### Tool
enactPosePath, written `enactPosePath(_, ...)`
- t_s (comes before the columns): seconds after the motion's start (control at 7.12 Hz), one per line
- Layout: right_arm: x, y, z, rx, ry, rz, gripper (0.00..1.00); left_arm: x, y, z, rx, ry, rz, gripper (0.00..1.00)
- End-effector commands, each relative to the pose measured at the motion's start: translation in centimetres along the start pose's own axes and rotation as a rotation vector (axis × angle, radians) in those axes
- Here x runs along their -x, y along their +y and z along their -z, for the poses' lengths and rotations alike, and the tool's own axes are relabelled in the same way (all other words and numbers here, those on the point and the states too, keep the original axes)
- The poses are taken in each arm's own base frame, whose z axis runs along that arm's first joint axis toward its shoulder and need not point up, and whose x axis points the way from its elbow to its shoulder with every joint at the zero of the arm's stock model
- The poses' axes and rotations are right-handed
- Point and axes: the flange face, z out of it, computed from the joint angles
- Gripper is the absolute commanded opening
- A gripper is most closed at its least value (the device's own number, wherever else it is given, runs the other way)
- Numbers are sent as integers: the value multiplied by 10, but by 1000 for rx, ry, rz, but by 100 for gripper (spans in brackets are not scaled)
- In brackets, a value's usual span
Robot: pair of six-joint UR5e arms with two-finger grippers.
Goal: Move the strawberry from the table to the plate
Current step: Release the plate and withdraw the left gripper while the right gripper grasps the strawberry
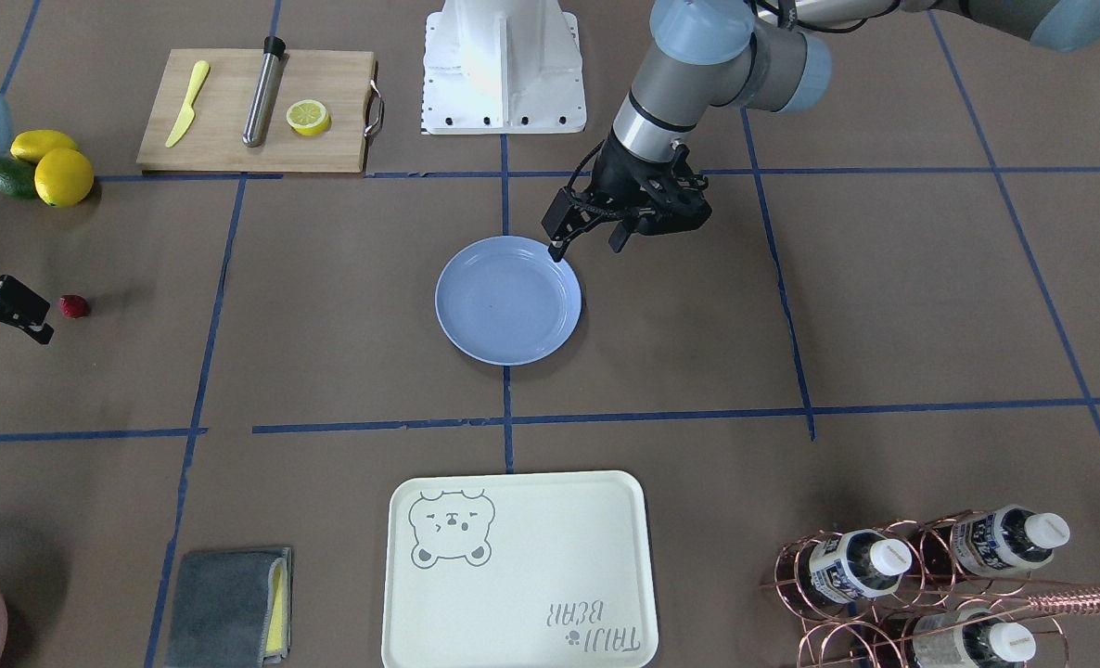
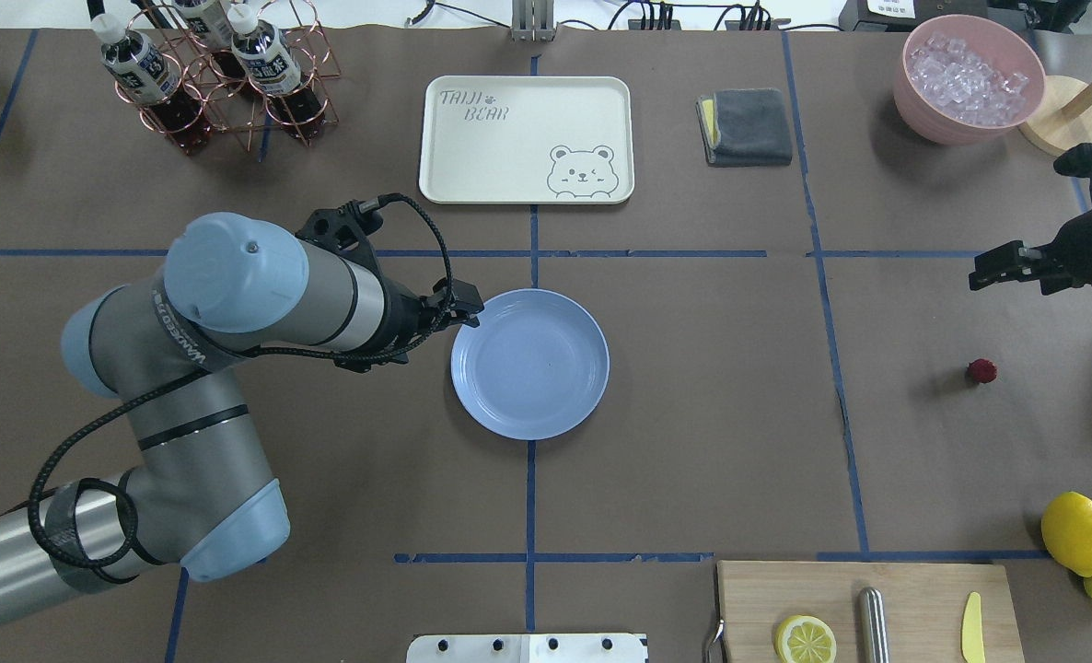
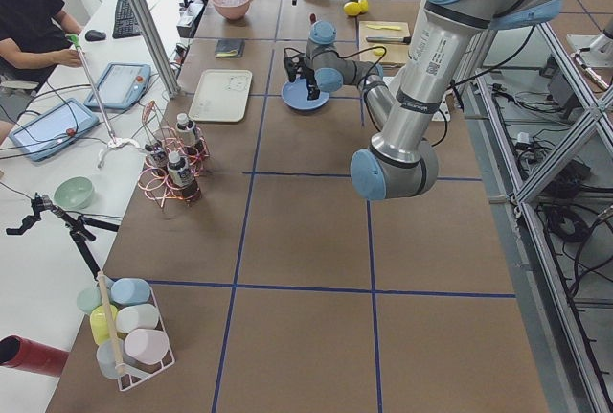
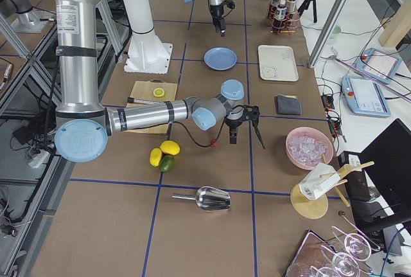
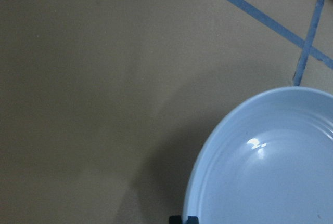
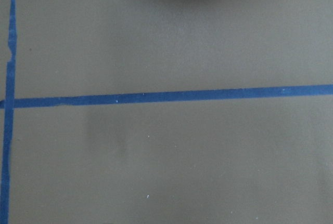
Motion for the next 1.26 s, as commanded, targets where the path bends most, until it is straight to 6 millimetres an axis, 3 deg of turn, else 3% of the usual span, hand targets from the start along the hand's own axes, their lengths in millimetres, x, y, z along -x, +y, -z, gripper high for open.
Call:
enactPosePath(0.0,-4,45,-19,7,1,21,100,-1,-11,17,-14,-8,-15,100)
enactPosePath(0.14,-5,59,-31,38,16,30,99,-1,-12,17,-15,-8,-14,100)
enactPosePath(0.42,-3,66,-45,55,38,46,92,0,-13,17,-16,-9,-13,100)
enactPosePath(0.56,-1,65,-49,60,40,48,82,0,-13,17,-18,-9,-13,100)
enactPosePath(0.84,1,65,-48,59,37,49,50,1,-15,14,-21,-16,-10,100)
enactPosePath(0.98,0,64,-49,59,39,50,38,1,-15,14,-21,-16,-10,100)
enactPosePath(1.12,2,64,-50,59,38,52,33,1,-15,14,-21,-16,-10,100)
